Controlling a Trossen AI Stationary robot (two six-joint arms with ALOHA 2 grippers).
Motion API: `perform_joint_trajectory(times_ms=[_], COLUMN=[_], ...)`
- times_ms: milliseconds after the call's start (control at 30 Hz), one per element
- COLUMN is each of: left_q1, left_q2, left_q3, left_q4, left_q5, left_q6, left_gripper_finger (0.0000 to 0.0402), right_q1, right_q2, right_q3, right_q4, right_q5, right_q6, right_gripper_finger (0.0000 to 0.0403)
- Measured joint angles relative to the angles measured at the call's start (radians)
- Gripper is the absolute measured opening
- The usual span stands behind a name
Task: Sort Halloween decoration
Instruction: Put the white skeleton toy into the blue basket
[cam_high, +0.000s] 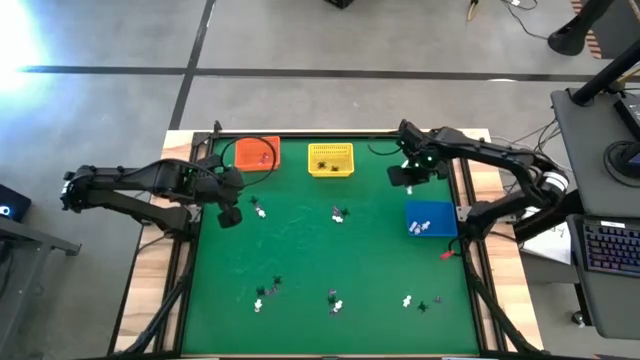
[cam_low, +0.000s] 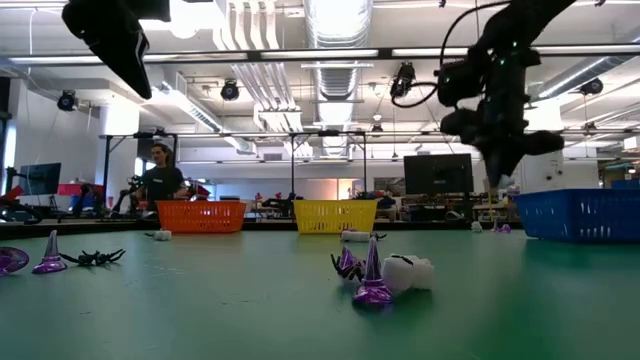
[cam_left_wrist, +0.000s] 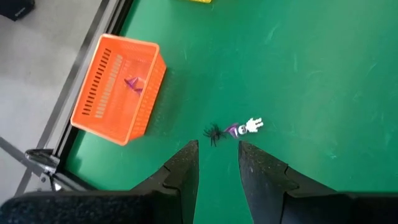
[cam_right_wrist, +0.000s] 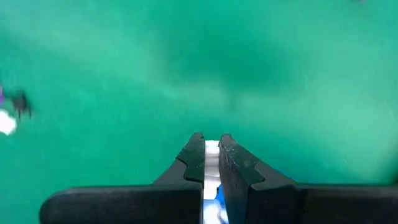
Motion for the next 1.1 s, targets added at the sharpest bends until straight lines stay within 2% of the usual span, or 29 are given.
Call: perform_joint_trajectory(times_ms=[233,500,800,1100], left_q1=[0.000,0.000,0.000,-0.005], left_q2=[-0.008,-0.016,0.012,0.020], left_q3=[0.000,0.000,0.000,0.000], left_q4=[-0.027,-0.026,-0.027,0.017], left_q5=[0.000,-0.002,0.006,0.035], left_q6=[-0.021,-0.023,-0.045,-0.022], left_gripper_finger=[0.0095,0.0095,0.0095,0.0095], right_q1=[0.069,0.225,0.325,0.339], right_q2=[-0.088,-0.173,-0.130,-0.049], right_q3=[0.028,-0.018,-0.090,-0.108], right_q4=[-0.201,-0.230,-0.219,-0.122], right_q5=[0.005,-0.002,-0.002,0.045], right_q6=[0.041,0.187,0.255,0.226], right_gripper_finger=[0.0013,0.0013,0.0013,0.0014])
